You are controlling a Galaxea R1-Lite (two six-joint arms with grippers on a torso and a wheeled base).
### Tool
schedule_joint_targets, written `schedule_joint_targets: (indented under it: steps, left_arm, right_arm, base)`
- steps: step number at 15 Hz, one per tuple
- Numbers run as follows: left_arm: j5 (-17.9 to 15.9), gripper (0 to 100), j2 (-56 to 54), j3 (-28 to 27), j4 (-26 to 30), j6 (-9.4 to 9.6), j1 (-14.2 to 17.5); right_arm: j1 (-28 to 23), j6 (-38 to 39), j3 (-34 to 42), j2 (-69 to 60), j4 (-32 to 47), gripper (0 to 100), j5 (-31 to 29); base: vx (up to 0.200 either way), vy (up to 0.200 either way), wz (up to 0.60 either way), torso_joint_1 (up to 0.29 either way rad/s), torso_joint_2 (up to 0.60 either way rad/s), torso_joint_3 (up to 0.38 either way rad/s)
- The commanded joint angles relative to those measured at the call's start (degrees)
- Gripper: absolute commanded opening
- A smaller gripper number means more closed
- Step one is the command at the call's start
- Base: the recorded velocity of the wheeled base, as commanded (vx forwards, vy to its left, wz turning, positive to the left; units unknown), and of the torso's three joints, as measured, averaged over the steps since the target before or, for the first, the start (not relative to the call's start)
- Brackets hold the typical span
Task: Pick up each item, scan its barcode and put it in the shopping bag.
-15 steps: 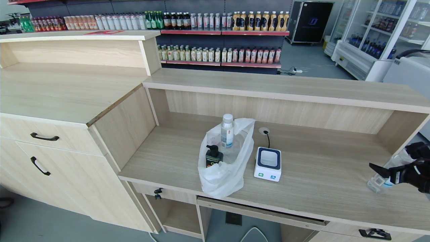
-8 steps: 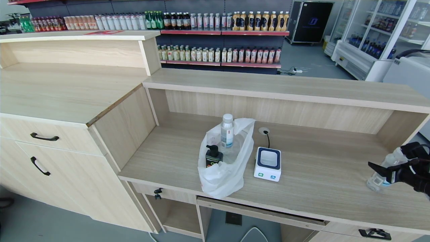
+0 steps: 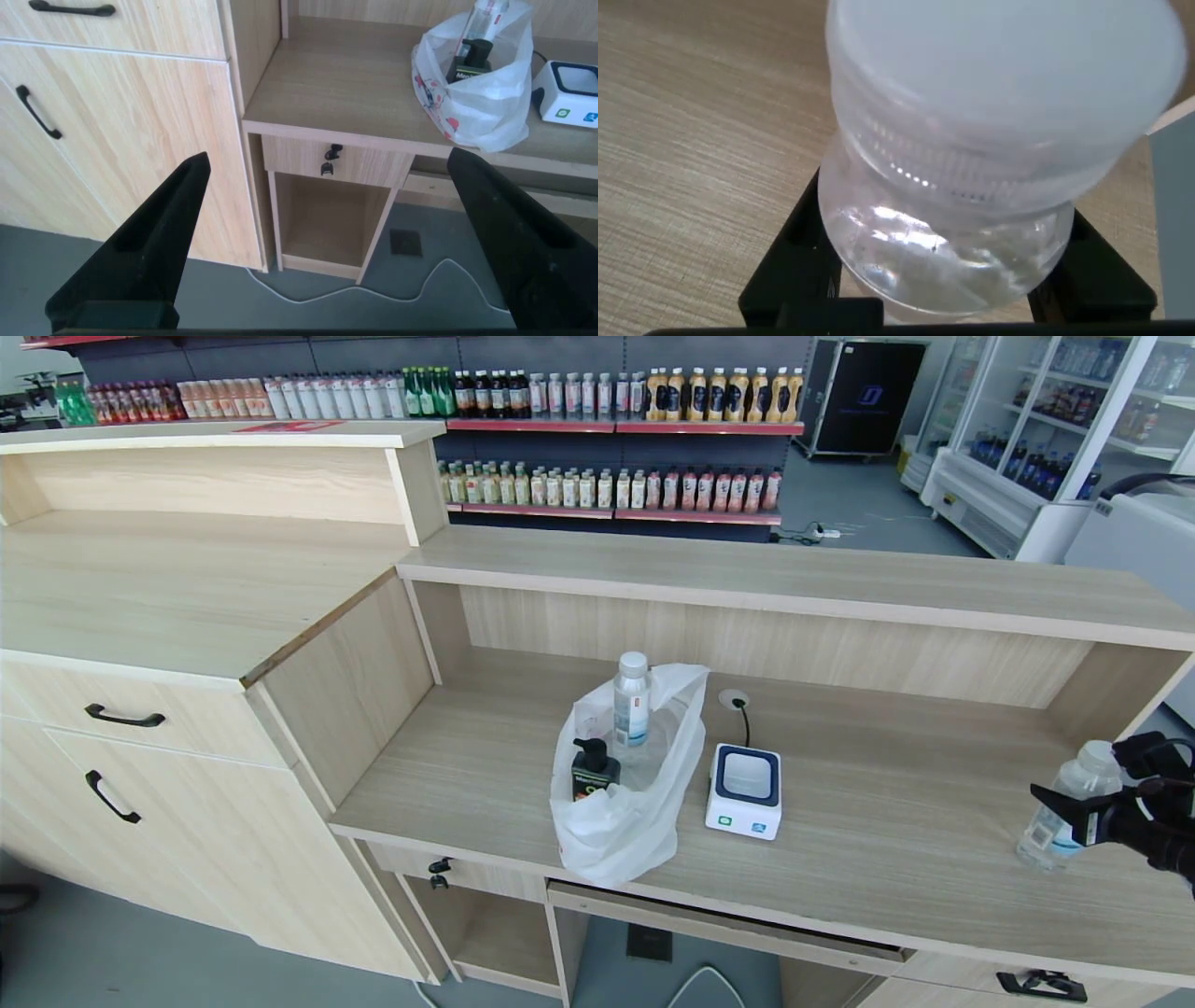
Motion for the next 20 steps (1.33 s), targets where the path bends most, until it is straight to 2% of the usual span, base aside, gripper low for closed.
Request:
schedule_joint_targets:
  steps: [1, 5, 6, 9, 11, 13, 16, 18, 20]
  left_arm:
    - [0.0, 100, 0.0, 0.0, 0.0, -0.02, 0.0]
    - [0.0, 100, 0.0, 0.0, 0.0, 0.07, 0.0]
    - [0.0, 100, 0.0, 0.0, 0.0, -0.02, 0.0]
    - [0.0, 100, 0.0, 0.0, 0.0, 0.07, 0.0]
    - [0.0, 100, 0.0, 0.0, 0.0, -0.02, 0.0]
    - [0.0, 100, 0.0, 0.0, 0.0, -0.02, 0.0]
    - [0.0, 100, 0.0, 0.0, 0.0, 0.07, 0.0]
    - [0.0, 100, 0.0, 0.0, 0.0, -0.02, 0.0]
    - [0.0, 100, 0.0, 0.0, 0.0, -0.02, 0.0]
  right_arm:
    - [-0.1, 0.2, -0.1, -0.4, 0.4, 0, 0.0]
    - [1.7, 6.4, 0.5, -6.9, 3.1, 0, 0.3]
    - [5.0, 16.8, -0.7, -22.1, 17.2, 0, 1.7]
    - [10.2, 30.9, -6.0, -42.2, 37.5, 0, 7.0]
    - [15.2, 38.4, -8.7, -50.0, 42.3, 0, 11.5]
    - [21.6, 44.3, -8.9, -54.9, 42.5, 0, 12.4]
    - [30.4, 47.3, -6.9, -61.0, 45.2, 0, 12.4]
    - [37.4, 46.4, -4.5, -67.8, 52.2, 0, 12.2]
    - [42.0, 46.6, -4.4, -73.0, 56.4, 0, 12.1]
  base:
    - [0.0, 0.0, 0.0, 0.0, 0.0, 0.0]
    - [0.0, 0.0, 0.0, 0.0, 0.0, 0.0]
    - [0.0, 0.0, 0.0, 0.0, 0.0, 0.0]
    - [0.0, 0.0, 0.0, 0.0, 0.0, 0.0]
    - [0.0, 0.0, 0.0, 0.0, 0.0, 0.0]
    - [0.0, 0.0, 0.0, 0.0, 0.0, 0.0]
    - [0.0, 0.0, 0.0, 0.0, 0.0, 0.0]
    - [0.0, 0.0, 0.0, 0.0, 0.0, 0.0]
    - [0.0, 0.0, 0.0, 0.0, 0.0, 0.0]
